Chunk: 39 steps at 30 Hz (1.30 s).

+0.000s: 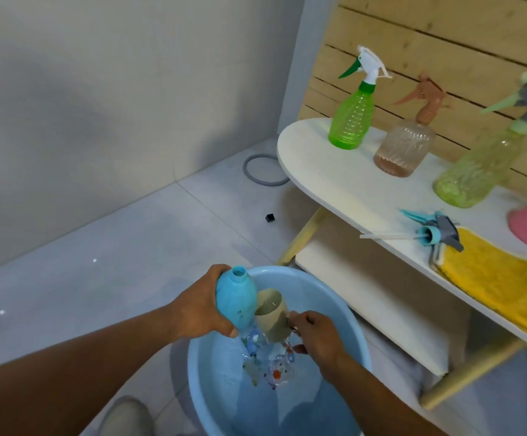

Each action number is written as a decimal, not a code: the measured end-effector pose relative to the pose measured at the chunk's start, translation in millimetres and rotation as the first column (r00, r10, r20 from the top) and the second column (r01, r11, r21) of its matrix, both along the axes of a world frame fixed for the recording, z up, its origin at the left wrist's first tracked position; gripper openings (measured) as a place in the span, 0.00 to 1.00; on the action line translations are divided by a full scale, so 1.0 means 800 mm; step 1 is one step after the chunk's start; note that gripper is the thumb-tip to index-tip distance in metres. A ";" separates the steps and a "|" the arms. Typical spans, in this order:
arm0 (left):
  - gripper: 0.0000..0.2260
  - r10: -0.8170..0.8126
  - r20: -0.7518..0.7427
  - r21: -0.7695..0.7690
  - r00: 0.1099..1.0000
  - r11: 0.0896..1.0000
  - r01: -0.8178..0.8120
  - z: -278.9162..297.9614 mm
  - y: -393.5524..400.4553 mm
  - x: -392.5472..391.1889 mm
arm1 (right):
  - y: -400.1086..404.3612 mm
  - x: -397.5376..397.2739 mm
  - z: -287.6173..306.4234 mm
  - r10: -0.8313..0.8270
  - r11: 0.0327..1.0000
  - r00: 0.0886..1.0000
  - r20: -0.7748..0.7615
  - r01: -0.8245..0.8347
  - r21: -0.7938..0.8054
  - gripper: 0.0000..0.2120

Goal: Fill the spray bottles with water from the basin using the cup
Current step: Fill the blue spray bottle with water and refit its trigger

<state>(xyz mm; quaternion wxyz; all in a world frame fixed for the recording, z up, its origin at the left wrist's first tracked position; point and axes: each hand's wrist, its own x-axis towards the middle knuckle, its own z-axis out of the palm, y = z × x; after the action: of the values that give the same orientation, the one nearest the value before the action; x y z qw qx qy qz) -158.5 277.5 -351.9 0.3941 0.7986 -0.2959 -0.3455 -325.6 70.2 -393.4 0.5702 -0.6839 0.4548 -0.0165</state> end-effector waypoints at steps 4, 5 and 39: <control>0.50 0.003 0.065 0.039 0.998 0.999 -0.006 0.007 0.003 -0.005 | -0.008 -0.018 0.055 -0.041 0.997 0.998 0.056 0.045 -0.066 0.17; 0.50 0.002 0.078 0.043 0.997 0.999 -0.005 0.009 0.004 -0.005 | -0.011 -0.022 0.069 -0.057 0.995 0.996 0.068 0.062 -0.077 0.18; 0.50 -0.161 0.182 0.132 0.970 0.982 0.138 0.043 -0.019 -0.071 | 0.027 -0.078 0.264 0.246 0.706 0.964 0.100 -0.107 -0.700 0.17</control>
<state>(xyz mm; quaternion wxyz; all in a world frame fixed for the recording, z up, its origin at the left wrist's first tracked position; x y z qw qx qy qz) -215.0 262.2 -317.7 0.2884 0.8256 -0.3709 -0.3124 -387.6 91.9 -182.0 0.3140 -0.8823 0.2930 -0.1928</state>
